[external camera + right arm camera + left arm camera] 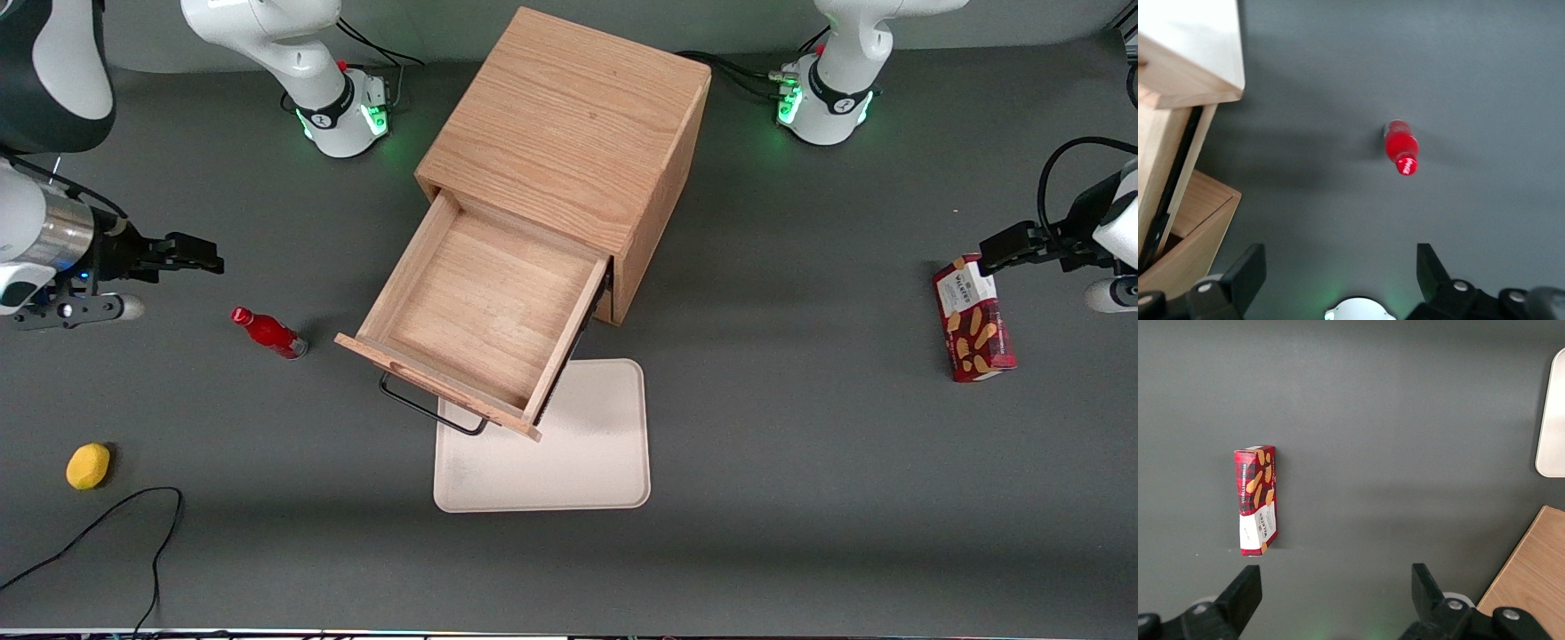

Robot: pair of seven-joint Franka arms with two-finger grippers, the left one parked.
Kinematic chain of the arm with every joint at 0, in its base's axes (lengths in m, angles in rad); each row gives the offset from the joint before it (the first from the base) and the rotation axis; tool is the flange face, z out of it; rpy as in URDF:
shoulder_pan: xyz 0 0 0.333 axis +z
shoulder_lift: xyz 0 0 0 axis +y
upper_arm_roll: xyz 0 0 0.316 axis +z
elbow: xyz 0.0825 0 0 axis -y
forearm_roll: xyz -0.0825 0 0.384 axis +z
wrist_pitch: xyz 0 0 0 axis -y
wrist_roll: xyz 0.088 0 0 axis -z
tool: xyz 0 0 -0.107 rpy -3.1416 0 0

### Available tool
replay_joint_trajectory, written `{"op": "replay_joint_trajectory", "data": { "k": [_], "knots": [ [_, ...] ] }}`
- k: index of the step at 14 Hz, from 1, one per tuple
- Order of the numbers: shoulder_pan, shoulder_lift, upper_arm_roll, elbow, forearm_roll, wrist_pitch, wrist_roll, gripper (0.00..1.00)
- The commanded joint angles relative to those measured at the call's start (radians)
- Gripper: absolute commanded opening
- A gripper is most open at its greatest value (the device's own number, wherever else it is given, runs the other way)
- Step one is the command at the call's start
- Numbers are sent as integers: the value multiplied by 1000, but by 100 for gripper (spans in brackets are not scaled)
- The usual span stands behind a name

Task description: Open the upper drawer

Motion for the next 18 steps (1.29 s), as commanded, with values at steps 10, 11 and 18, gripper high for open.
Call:
{"op": "replay_joint_trajectory", "data": {
  "k": [10,11,18],
  "knots": [
    [49,-72,-6,-2,-43,87,132,100],
    [49,-79,-7,-8,-43,87,120,100],
    [-192,-81,167,17,-29,58,1,100]
  ]
}}
